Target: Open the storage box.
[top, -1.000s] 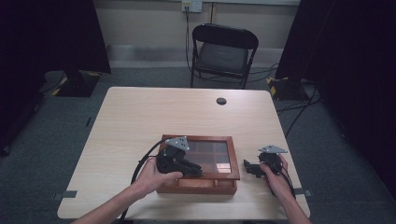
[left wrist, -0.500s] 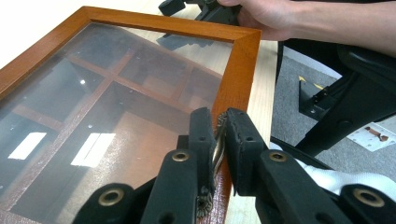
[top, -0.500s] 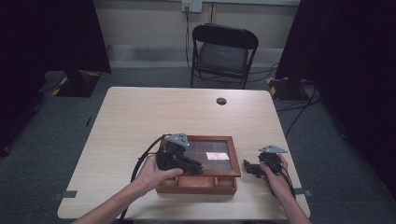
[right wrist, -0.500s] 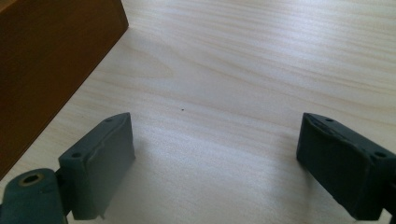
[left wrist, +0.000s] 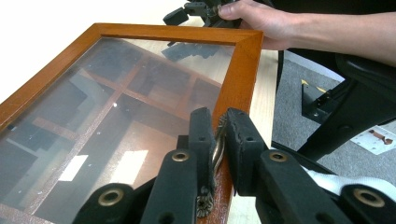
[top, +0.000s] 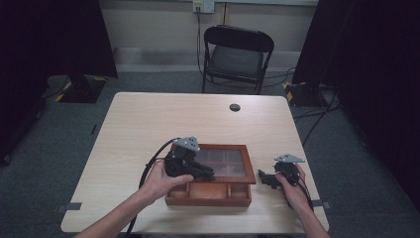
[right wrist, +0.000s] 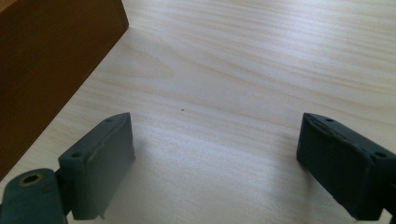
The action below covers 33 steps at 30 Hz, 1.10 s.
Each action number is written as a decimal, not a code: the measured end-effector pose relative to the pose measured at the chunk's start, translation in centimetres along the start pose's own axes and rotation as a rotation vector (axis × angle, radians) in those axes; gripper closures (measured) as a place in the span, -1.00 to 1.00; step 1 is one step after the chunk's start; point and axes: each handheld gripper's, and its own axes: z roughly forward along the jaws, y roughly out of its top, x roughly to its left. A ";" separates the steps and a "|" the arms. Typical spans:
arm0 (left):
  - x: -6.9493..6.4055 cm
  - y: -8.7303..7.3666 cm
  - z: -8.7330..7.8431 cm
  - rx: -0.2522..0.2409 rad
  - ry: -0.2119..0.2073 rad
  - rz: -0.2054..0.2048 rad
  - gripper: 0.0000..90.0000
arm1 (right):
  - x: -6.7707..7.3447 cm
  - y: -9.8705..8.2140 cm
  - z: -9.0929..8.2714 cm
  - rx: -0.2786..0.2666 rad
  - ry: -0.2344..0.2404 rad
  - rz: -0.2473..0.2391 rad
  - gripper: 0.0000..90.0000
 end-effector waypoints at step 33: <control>1.0 2.0 -1.2 -0.026 -0.018 -0.050 0.80 | 0.0 0.0 0.0 0.000 0.000 -0.001 -0.77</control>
